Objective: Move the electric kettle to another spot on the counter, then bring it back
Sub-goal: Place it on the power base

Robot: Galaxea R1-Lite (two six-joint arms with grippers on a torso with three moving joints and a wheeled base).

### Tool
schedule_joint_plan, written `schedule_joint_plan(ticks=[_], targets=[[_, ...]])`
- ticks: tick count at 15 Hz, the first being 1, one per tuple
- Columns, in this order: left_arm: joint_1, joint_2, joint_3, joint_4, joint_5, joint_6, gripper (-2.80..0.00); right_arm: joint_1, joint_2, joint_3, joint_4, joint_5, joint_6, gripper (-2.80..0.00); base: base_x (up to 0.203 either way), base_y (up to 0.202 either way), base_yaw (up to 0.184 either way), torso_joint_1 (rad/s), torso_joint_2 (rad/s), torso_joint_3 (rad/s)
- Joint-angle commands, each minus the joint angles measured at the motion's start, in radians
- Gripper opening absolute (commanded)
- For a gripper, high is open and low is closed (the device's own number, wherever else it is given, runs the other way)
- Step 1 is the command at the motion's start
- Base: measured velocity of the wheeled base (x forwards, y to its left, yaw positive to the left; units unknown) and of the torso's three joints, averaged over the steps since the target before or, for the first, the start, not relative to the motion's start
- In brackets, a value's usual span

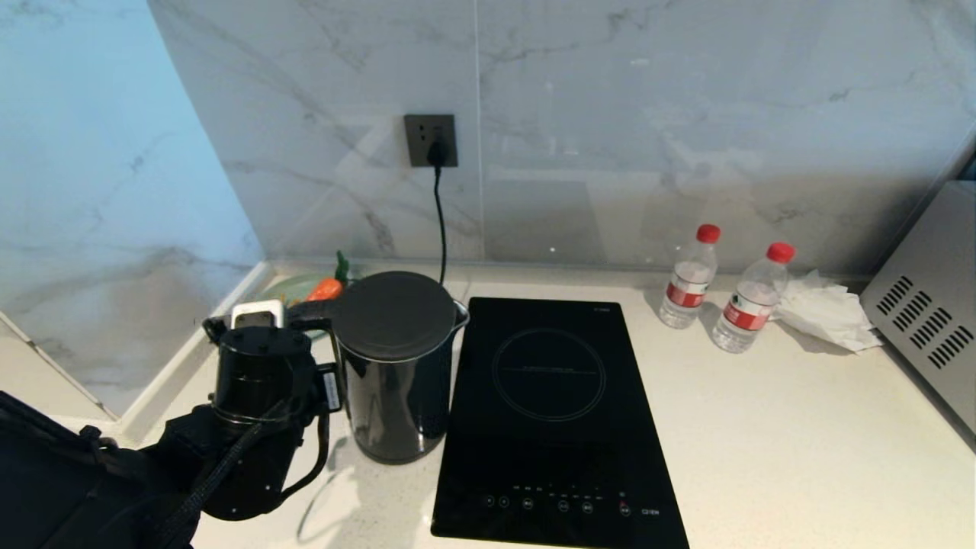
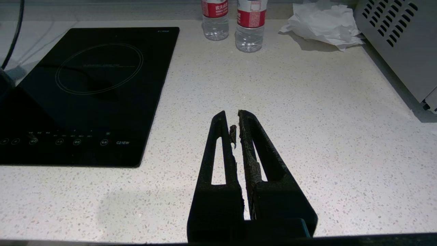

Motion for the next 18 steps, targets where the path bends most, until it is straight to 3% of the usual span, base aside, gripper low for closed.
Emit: schedule_joint_plan(ticks=[1, 10, 18], targets=[[0.002, 0.048, -0.003, -0.006, 0.005, -0.013, -2.8, 0.001, 0.0, 0.0, 0.0, 0.0, -0.001, -2.8, 0.0, 0.0, 0.0, 0.0, 0.0, 0.0], [0.081, 0.048, 0.014, -0.007, 0.004, -0.037, -2.8, 0.0, 0.0, 0.0, 0.0, 0.0, -0.001, -2.8, 0.0, 0.0, 0.0, 0.0, 0.0, 0.0], [0.109, -0.037, 0.14, -0.014, 0.001, -0.059, -2.8, 0.0, 0.0, 0.0, 0.0, 0.0, -0.001, -2.8, 0.0, 0.0, 0.0, 0.0, 0.0, 0.0]])
